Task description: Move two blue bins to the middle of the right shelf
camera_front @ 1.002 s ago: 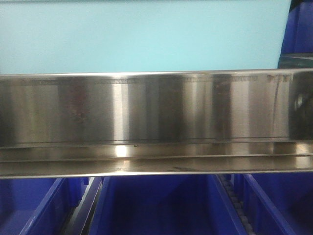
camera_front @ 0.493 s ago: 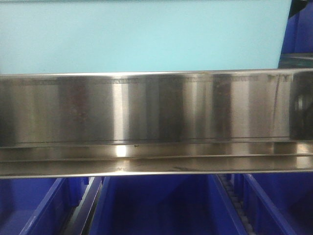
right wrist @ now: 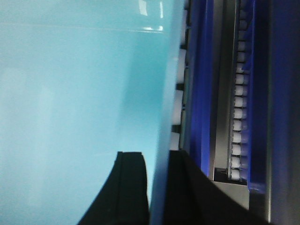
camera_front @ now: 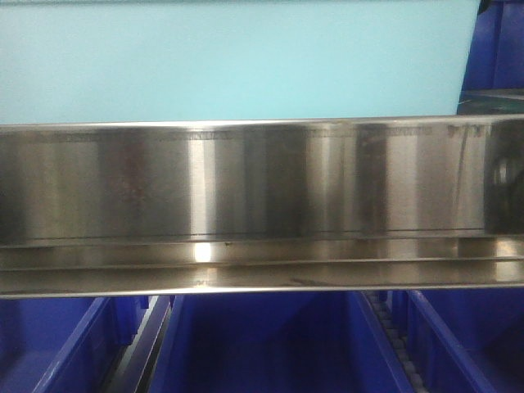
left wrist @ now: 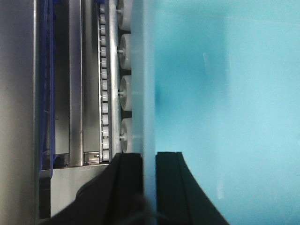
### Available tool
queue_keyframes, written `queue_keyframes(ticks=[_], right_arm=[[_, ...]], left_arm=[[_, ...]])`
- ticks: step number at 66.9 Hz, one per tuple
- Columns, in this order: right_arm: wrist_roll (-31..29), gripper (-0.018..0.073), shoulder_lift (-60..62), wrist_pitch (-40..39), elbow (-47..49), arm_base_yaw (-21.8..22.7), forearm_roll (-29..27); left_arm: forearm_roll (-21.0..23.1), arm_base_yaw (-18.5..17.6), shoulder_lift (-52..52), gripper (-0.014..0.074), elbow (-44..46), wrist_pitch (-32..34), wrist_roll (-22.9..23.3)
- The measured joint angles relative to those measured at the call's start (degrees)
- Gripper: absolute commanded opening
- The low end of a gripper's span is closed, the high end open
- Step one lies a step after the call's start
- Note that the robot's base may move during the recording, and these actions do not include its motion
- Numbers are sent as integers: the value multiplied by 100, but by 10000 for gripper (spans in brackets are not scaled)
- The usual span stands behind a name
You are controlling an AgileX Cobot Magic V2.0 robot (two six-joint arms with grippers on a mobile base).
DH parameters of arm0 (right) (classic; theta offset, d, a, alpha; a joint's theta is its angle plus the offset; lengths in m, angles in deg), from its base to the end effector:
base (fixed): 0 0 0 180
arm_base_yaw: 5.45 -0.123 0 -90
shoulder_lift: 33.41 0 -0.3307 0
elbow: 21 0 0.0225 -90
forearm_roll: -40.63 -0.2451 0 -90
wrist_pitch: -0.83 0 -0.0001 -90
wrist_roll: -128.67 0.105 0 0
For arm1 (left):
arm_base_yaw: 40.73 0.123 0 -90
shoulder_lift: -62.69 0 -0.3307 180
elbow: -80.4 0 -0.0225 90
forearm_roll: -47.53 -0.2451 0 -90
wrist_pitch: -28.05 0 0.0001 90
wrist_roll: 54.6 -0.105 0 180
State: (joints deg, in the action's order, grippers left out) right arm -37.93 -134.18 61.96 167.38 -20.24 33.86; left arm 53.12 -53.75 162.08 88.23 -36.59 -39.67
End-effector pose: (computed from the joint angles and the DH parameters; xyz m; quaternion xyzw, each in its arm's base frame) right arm 0.3399 0.1010 0.3667 0.0041 0.9718 0.1108 0.2079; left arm 0.3310 -0.0860 0.3694 -0.0276 0.9770 -0.0958 0.1884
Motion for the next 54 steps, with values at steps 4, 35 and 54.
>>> queue_keyframes(ticks=[4, 35, 54], right_arm=[[12, -167, 0, 55, 38, 0, 0], [23, -167, -22, 694, 1222, 0, 308], [-169, -167, -22, 705, 2386, 23, 413]], left_arm=[[-12, -15, 0, -111, 0, -11, 0], [-424, -393, -368, -111, 559, -173, 61], [-645, -393, -403, -111, 1826, -254, 61]])
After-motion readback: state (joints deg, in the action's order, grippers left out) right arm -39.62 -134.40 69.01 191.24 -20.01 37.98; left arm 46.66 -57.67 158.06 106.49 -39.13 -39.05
